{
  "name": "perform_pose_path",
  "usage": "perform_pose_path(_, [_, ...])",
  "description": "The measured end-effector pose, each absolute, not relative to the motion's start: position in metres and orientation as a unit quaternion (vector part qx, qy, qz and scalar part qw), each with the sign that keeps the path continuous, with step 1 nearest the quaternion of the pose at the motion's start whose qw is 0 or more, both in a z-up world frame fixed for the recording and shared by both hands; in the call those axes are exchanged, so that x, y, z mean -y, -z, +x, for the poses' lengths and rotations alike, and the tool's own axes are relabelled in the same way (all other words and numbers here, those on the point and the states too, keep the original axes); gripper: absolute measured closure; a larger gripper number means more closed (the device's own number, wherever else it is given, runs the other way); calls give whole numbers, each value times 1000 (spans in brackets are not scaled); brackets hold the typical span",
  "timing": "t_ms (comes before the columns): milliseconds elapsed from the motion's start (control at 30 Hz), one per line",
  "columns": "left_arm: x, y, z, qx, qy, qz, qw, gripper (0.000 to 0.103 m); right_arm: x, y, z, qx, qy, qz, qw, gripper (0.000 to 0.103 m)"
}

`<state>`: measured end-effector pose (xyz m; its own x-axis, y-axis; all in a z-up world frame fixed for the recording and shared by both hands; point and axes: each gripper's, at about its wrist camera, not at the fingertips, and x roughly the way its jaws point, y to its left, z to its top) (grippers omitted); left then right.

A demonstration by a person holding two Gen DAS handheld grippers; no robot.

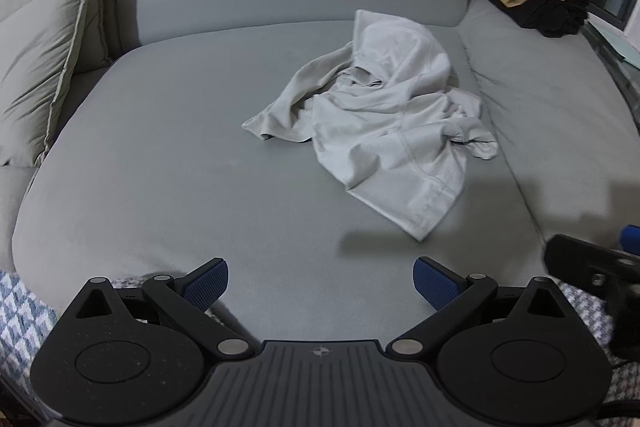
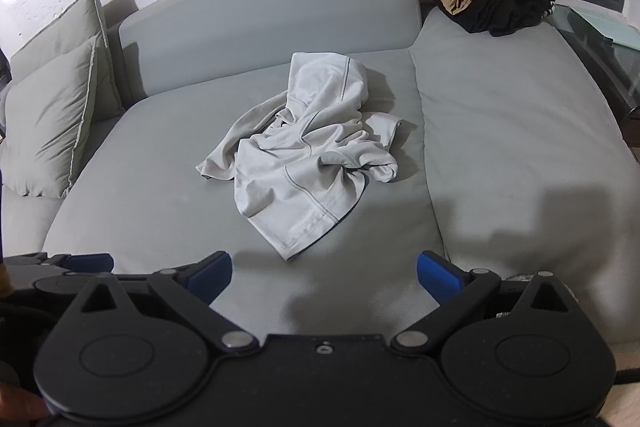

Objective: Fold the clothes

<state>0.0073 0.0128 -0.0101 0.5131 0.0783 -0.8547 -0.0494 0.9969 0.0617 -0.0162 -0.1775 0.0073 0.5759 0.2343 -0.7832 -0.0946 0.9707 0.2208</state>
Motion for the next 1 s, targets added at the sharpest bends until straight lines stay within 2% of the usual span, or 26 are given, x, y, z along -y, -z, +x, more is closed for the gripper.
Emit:
perform_pose_path(133, [-30, 17, 15, -501, -55, 1, 863, 11, 184, -2, -11, -452, -86, 91, 883, 2])
perform_pose_path(233, [-42, 21, 20, -504, -64, -8, 861, 13, 189, 3, -4, -452, -81, 104, 882, 1])
perform_pose_path(333, [-45, 20, 25, -491, -69, 3, 868, 12, 191, 5, 8, -451, -76, 103, 884, 1])
perform_pose_path(400, [-46, 20, 30, -483, -78, 12, 872, 5, 189, 7, 17, -451, -77, 91, 885, 1])
perform_pose_path(700, [-50, 29, 65, -482, -42, -8, 875, 7, 183, 22, 65, -446, -91, 92, 886, 1])
perform_pose_path(867, [-57, 32, 83, -478, -41, -23, 877, 20, 185, 32, 93, -439, -98, 124, 885, 1])
perform_pose_path(1000, [-61, 37, 96, -479, -37, -34, 876, 26, 189, 41, 116, -434, -95, 146, 884, 2])
